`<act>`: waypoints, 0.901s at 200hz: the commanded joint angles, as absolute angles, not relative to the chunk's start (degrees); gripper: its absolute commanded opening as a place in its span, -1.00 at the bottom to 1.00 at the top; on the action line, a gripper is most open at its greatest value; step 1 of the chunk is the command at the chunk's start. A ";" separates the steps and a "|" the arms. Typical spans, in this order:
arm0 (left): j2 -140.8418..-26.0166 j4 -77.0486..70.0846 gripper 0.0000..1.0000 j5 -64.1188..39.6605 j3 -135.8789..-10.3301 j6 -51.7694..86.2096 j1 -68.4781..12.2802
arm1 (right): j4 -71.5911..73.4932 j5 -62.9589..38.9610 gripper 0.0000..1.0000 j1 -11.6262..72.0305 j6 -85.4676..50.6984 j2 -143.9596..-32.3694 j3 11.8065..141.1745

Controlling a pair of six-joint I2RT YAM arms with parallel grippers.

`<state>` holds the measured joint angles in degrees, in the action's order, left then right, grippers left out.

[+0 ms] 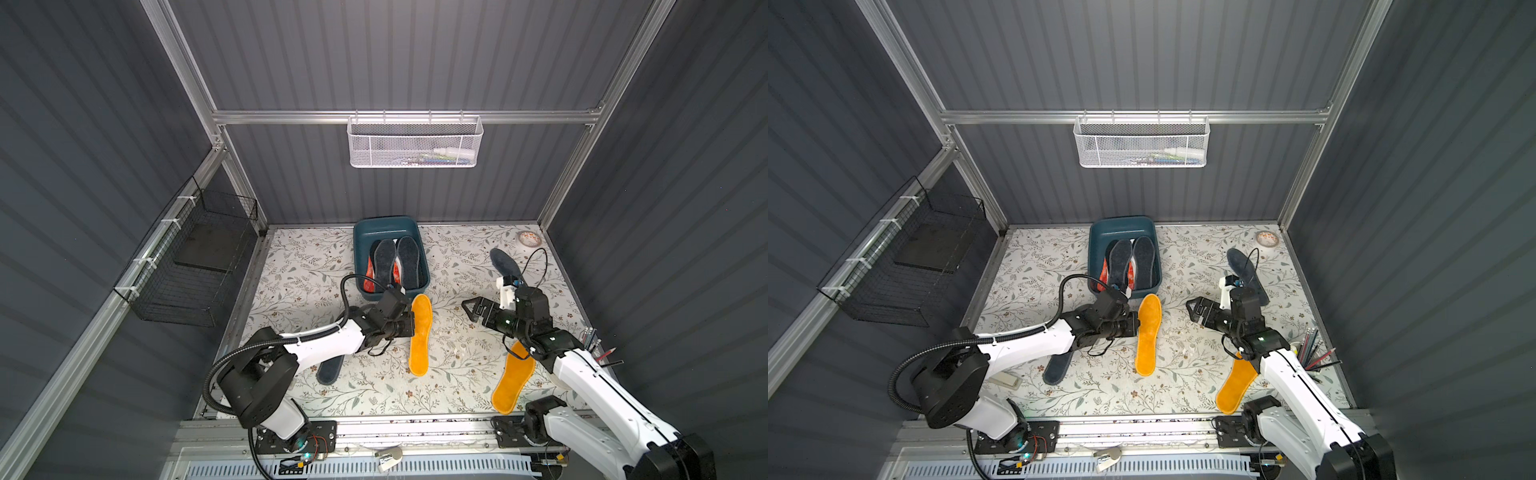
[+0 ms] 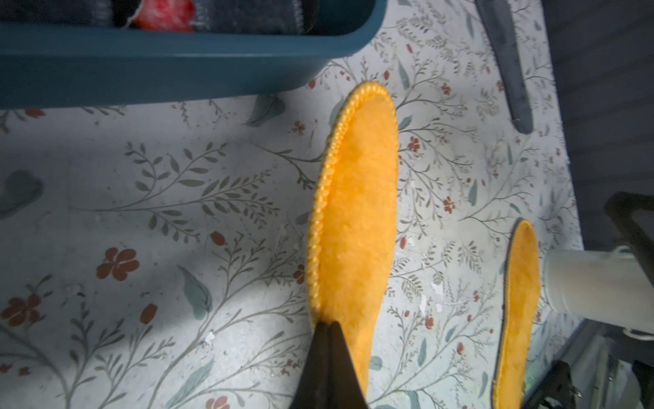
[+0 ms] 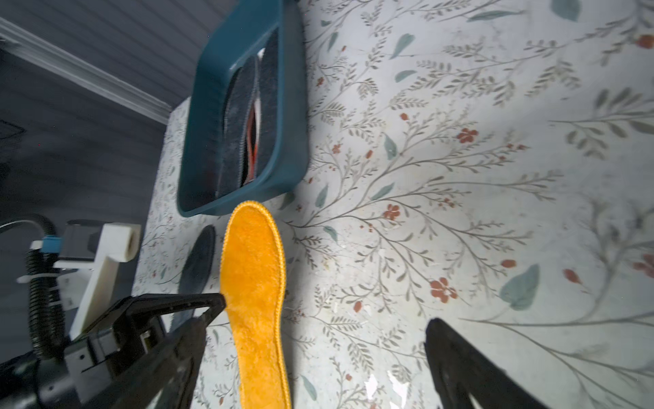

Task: Put the insoles into the storage box
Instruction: Pick up the insole from the center of the board.

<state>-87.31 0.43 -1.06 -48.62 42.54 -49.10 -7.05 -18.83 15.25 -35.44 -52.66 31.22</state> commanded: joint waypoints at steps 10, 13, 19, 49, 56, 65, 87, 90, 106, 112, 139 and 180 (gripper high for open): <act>-83.05 -12.89 -1.00 -6.48 -43.50 41.62 -47.35 | 0.92 -28.80 0.96 15.21 -36.78 -53.70 29.37; -82.78 -13.75 -1.00 -6.91 -43.02 41.78 -47.10 | 1.44 -29.43 0.95 15.21 -36.99 -53.96 29.31; -82.40 -15.65 -1.00 -8.07 -42.05 42.11 -46.54 | 2.50 -30.41 0.94 15.27 -37.24 -54.43 29.12; -82.03 -26.88 -1.00 -15.17 -37.57 45.05 -43.86 | 7.53 -34.20 0.76 15.46 -38.14 -55.94 28.09; -82.12 -29.83 -1.00 -16.81 -36.53 45.96 -43.30 | 8.43 -34.90 0.70 15.56 -38.12 -56.15 27.90; -82.46 -33.65 -1.00 -18.39 -35.38 47.31 -42.62 | 9.79 -35.78 0.64 15.71 -38.06 -56.41 27.54; -83.98 -41.96 -1.00 -24.09 -33.70 50.55 -41.18 | 13.36 -37.10 0.55 15.82 -38.62 -57.64 26.30; -84.25 -43.10 -1.00 -24.64 -33.45 50.98 -41.02 | 13.91 -37.24 0.54 15.82 -38.73 -57.84 26.13; -85.69 -48.24 -1.00 -27.72 -33.03 52.89 -40.40 | 16.88 -37.94 0.51 15.92 -39.02 -59.24 25.45; -86.29 -49.63 -1.00 -28.58 -33.04 53.60 -40.30 | 17.86 -38.00 0.50 16.08 -39.02 -59.92 25.27; -88.47 -53.25 -1.00 -30.94 -33.40 55.44 -40.25 | 23.82 -39.05 0.48 16.59 -39.35 -63.31 24.22; -90.59 -56.78 -1.00 -32.68 -33.61 57.45 -40.16 | 33.62 -41.21 0.34 18.20 -39.92 -68.71 23.84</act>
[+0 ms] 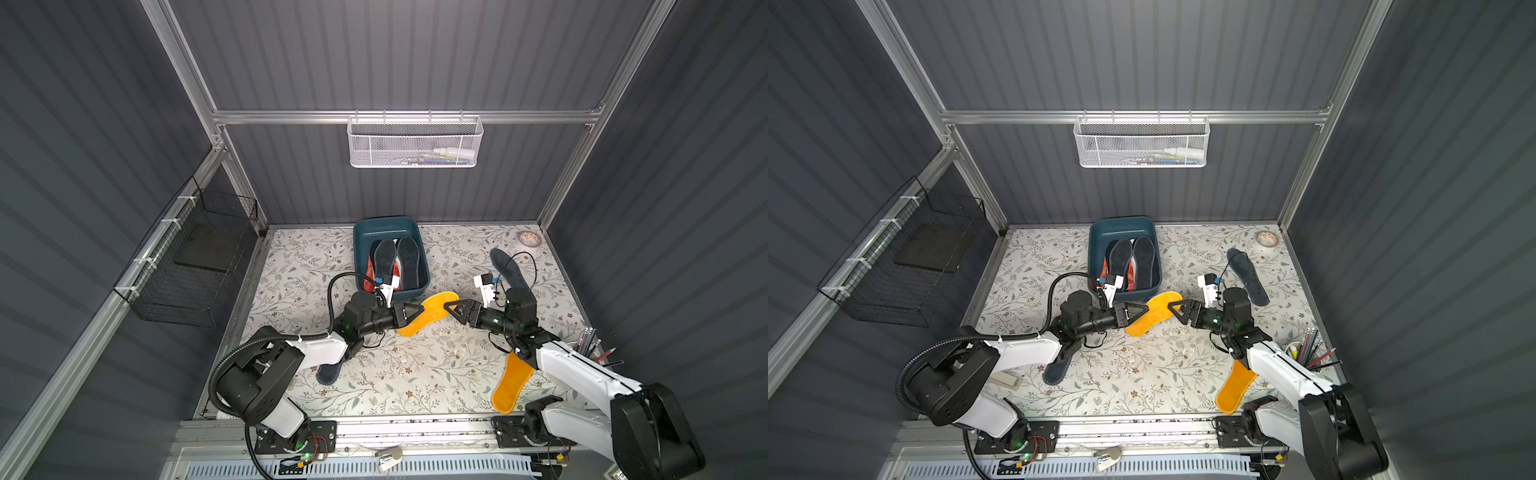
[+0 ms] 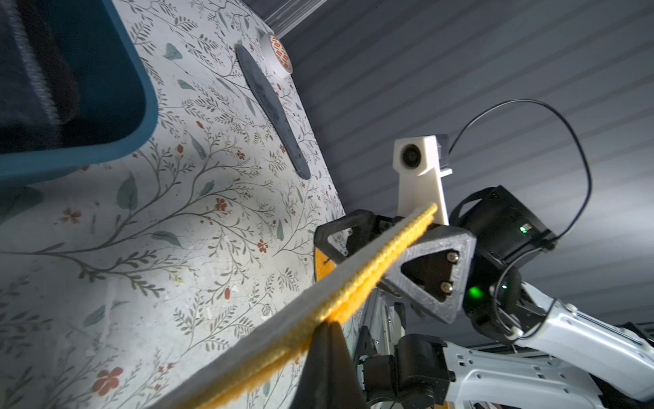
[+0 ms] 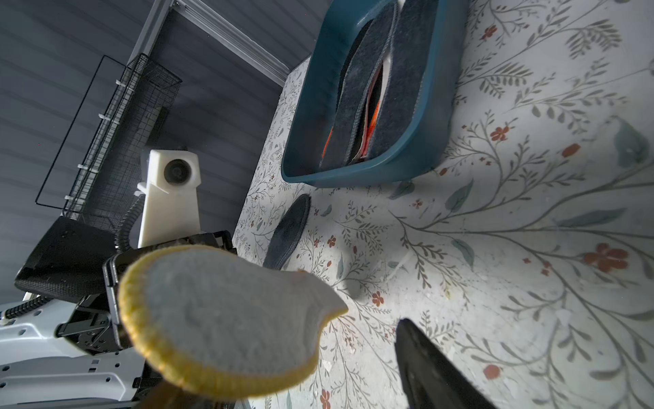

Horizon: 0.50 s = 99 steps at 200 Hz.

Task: Put the insoles into the storage box
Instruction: Pick up the insole from the center of the board.

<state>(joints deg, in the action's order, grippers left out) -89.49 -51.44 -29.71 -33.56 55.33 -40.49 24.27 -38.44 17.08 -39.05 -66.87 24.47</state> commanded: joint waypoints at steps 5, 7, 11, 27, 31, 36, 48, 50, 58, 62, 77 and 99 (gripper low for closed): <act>-90.77 -57.08 -1.00 -32.77 -33.53 57.68 -40.17 | 34.84 -41.69 0.29 18.52 -40.26 -69.12 23.84; -90.83 -57.18 -1.00 -32.78 -33.52 57.73 -40.17 | 35.28 -41.93 0.27 18.67 -40.37 -69.22 23.87; -90.88 -57.34 -1.00 -32.85 -33.59 57.80 -40.17 | 35.90 -42.23 0.23 18.99 -40.55 -69.34 23.91; -90.83 -57.39 -1.00 -32.89 -33.57 57.96 -40.08 | 36.60 -42.33 0.02 20.20 -40.48 -69.32 24.26; -90.75 -57.35 -1.00 -32.87 -33.49 57.84 -40.06 | 36.49 -42.29 -0.03 20.52 -40.28 -69.08 24.33; -90.66 -57.18 -1.00 -32.78 -33.48 57.81 -40.08 | 36.18 -42.28 -0.10 20.85 -40.05 -68.86 24.49; -90.45 -56.80 -1.00 -32.70 -33.40 57.75 -39.91 | 35.11 -41.86 -0.36 21.18 -39.75 -68.12 24.76; -90.40 -56.72 -1.00 -32.70 -33.40 57.72 -39.86 | 34.90 -41.89 -0.40 21.22 -39.67 -68.01 24.82; -90.22 -56.60 -1.00 -32.75 -33.40 57.69 -39.73 | 33.82 -41.69 -0.56 21.21 -39.27 -67.45 25.08; -90.22 -56.52 -1.00 -32.75 -33.40 57.66 -39.66 | 33.06 -41.64 -0.63 21.23 -39.09 -67.24 25.22; -89.92 -56.08 -1.00 -32.78 -33.42 57.52 -39.47 | 29.65 -40.93 -0.94 21.27 -37.92 -66.20 26.16; -89.16 -54.43 -1.00 -33.02 -33.95 56.85 -39.20 | 24.70 -39.49 -1.00 21.27 -36.30 -65.04 28.12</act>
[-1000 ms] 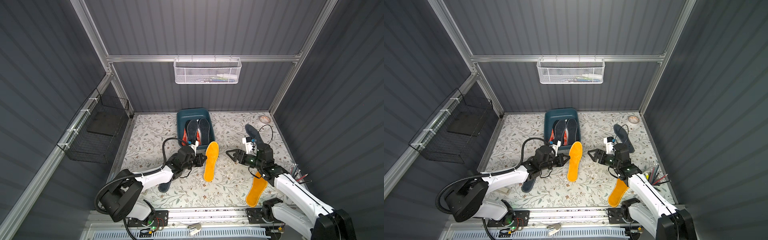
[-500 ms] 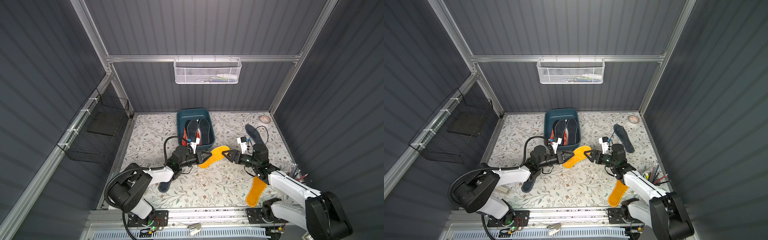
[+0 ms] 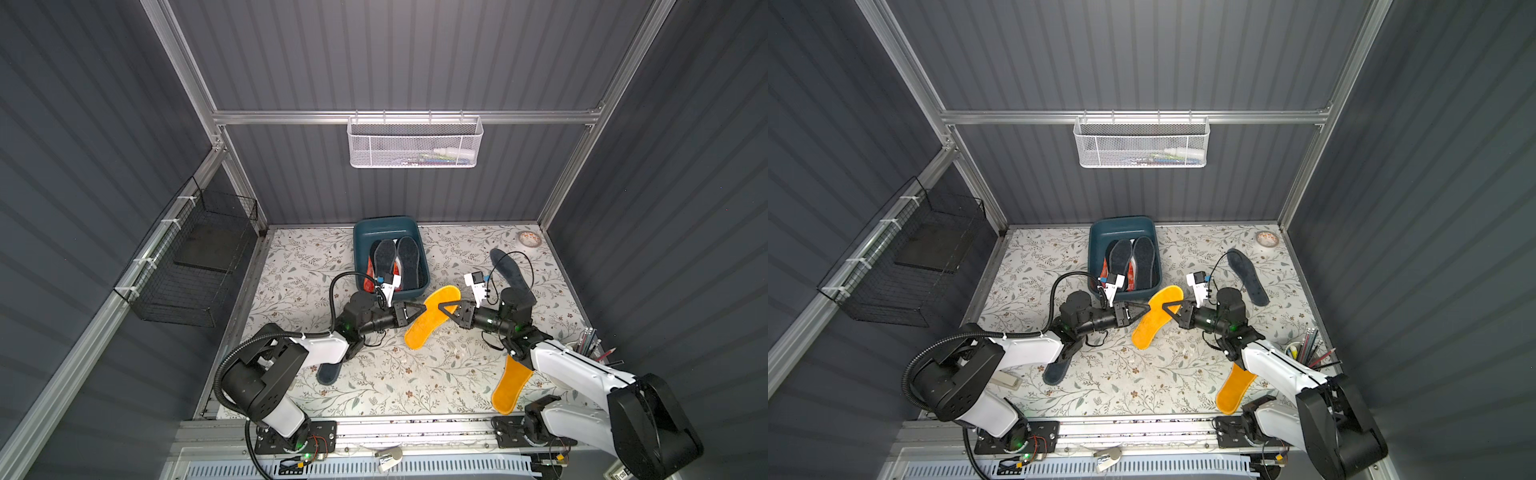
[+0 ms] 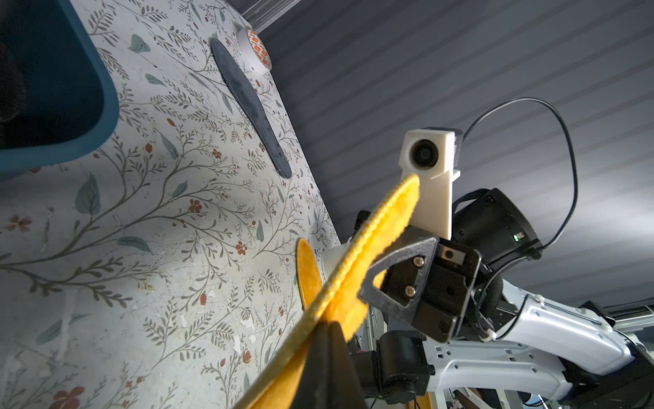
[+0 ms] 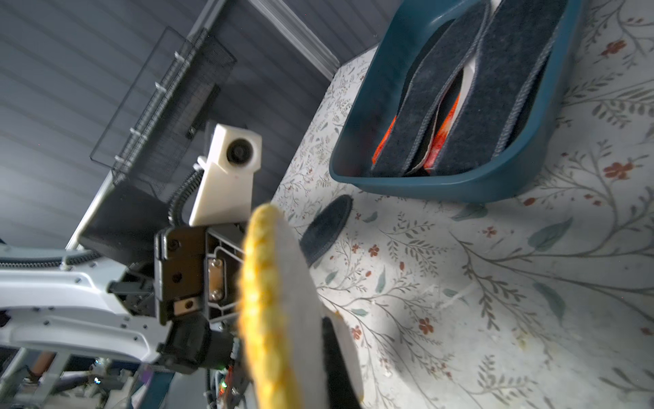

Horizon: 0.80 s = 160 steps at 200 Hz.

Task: Put the insoles into the storage box
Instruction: Pick up the insole from the center of the board.

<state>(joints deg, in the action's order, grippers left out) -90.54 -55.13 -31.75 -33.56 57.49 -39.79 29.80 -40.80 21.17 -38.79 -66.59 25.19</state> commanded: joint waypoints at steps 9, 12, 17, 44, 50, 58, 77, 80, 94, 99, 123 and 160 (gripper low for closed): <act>-88.53 -53.28 -1.00 -33.04 -34.10 56.31 -39.02 | 21.97 -38.74 -1.00 21.23 -35.48 -64.66 29.41; -88.20 -52.76 -1.00 -33.06 -34.22 56.07 -38.95 | 20.77 -38.49 -1.00 21.26 -35.09 -64.58 29.97; -87.61 -51.81 -0.88 -33.00 -34.44 55.67 -38.85 | 18.91 -37.98 -1.00 21.25 -34.34 -64.51 30.93; -82.62 -42.51 0.99 -31.57 -36.00 50.97 -38.76 | 9.65 -36.66 -1.00 21.23 -30.50 -65.14 37.59; -81.12 -39.38 0.99 -30.84 -36.53 49.33 -38.72 | 7.77 -37.00 -1.00 21.26 -29.51 -65.72 39.40; -78.77 -34.77 0.99 -29.50 -37.48 46.91 -38.76 | 5.56 -37.50 -1.00 21.26 -28.34 -66.39 41.69; -72.79 -21.55 0.99 -24.34 -40.08 40.10 -38.76 | 1.23 -37.79 -1.00 21.22 -26.66 -68.81 47.66; -71.97 -19.43 0.99 -23.26 -40.45 38.98 -38.76 | 0.70 -37.89 -1.00 21.25 -26.38 -69.27 48.62; -67.40 -11.10 0.99 -16.83 -41.85 35.09 -38.76 | -1.71 -38.45 -1.00 21.25 -25.09 -71.62 52.84; -66.08 -8.53 0.99 -14.13 -42.14 33.98 -38.76 | -2.42 -38.67 -1.00 21.27 -24.69 -72.56 54.27; -59.26 0.26 0.99 -3.15 -42.59 30.73 -38.76 | -5.82 -39.09 -1.00 21.26 -22.51 -77.24 60.98; -53.07 7.31 0.99 6.67 -42.18 26.69 -38.76 | -10.41 -42.36 -1.00 21.26 -20.03 -84.20 70.69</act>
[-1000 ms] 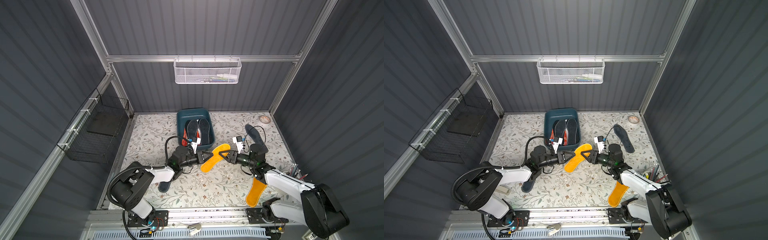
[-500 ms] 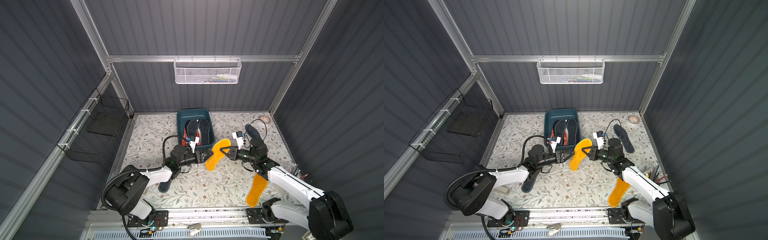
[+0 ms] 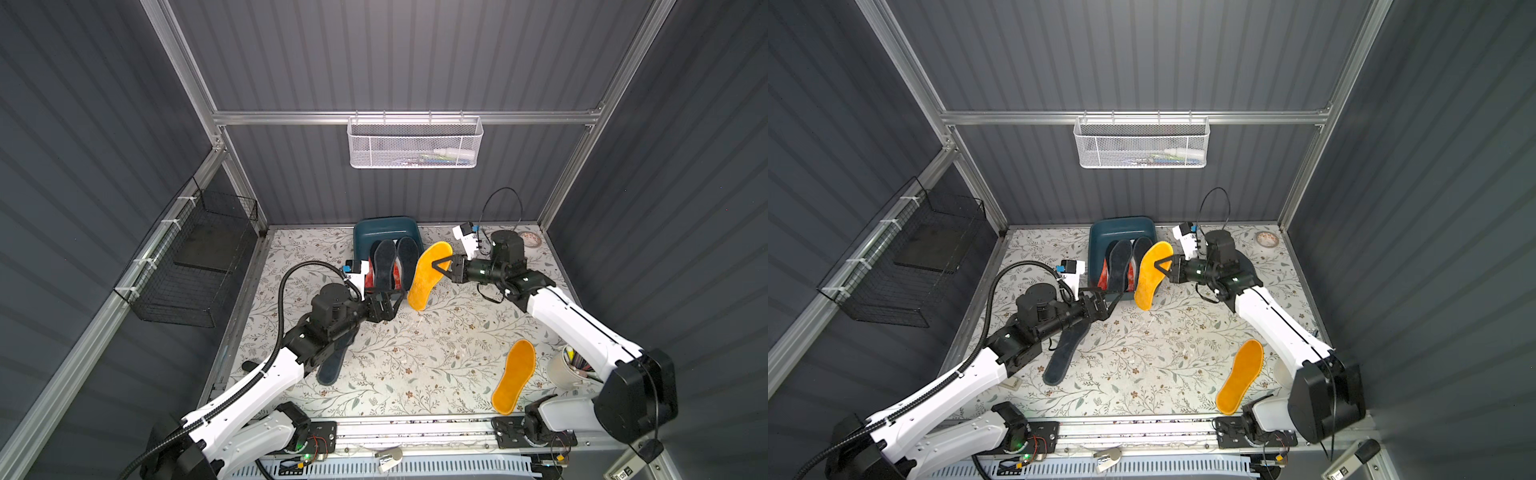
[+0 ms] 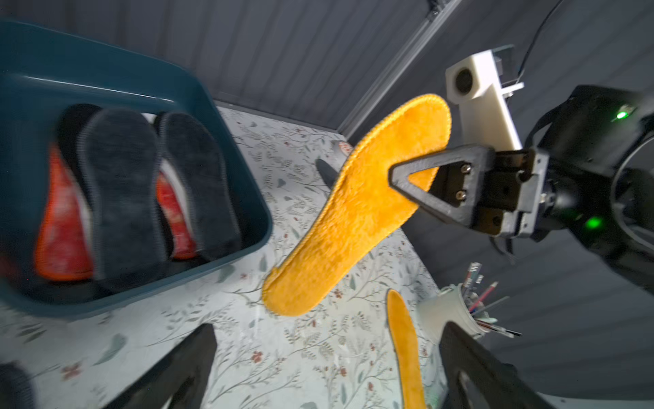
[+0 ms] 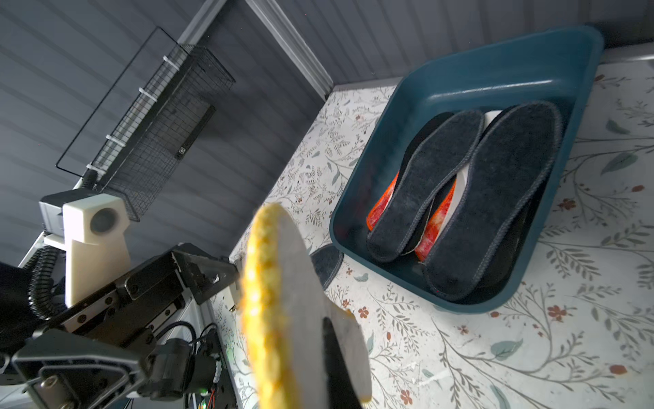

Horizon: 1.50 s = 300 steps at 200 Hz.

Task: Put the insoles into the storage box
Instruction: Pick up the insole from the center of the board.

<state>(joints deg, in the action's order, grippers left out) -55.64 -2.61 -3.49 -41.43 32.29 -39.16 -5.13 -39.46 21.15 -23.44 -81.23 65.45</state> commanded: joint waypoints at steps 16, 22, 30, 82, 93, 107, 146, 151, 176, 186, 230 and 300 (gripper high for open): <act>-51.17 7.82 1.00 7.97 -41.24 24.47 -38.76 | -12.49 -44.54 -1.00 21.24 -18.80 -86.42 73.82; -50.62 7.15 0.99 7.56 -40.76 23.31 -38.76 | -13.06 -45.78 -1.00 21.25 -18.37 -87.11 74.68; -50.16 5.93 0.99 5.92 -40.34 21.42 -38.76 | -13.61 -47.33 -1.00 21.19 -17.82 -87.73 75.55; -55.90 5.58 0.99 -8.76 -44.52 14.72 -38.68 | -17.73 -58.01 -1.00 21.46 -13.66 -88.70 78.67; -57.58 5.20 0.99 -11.52 -45.31 14.29 -38.65 | -17.43 -59.18 -1.00 21.82 -13.03 -88.00 78.27; -59.36 4.30 0.99 -14.61 -46.24 14.40 -38.42 | -17.39 -60.41 -1.00 22.22 -12.56 -87.41 78.19; -63.05 0.59 0.96 -22.39 -47.54 15.90 -36.73 | -16.54 -63.60 -1.00 23.77 -12.50 -87.30 77.87; -63.43 0.26 0.96 -22.95 -47.65 15.99 -36.38 | -16.38 -64.22 -1.00 23.99 -12.48 -87.25 77.79; -64.55 -2.28 0.93 -26.21 -47.42 17.51 -33.66 | -16.13 -66.09 -1.00 24.71 -12.55 -86.89 77.32; -64.52 -4.12 0.84 -27.97 -46.96 18.28 -32.78 | -15.55 -66.74 -1.00 24.80 -13.02 -86.63 76.81; -66.92 -9.75 -0.36 -34.92 -47.46 21.22 -31.54 | -9.84 -67.47 -1.00 24.87 -17.47 -86.00 74.10; -71.09 -13.35 0.28 -42.95 -48.23 23.85 -31.40 | -3.70 -68.87 -1.00 25.64 -22.55 -87.04 73.32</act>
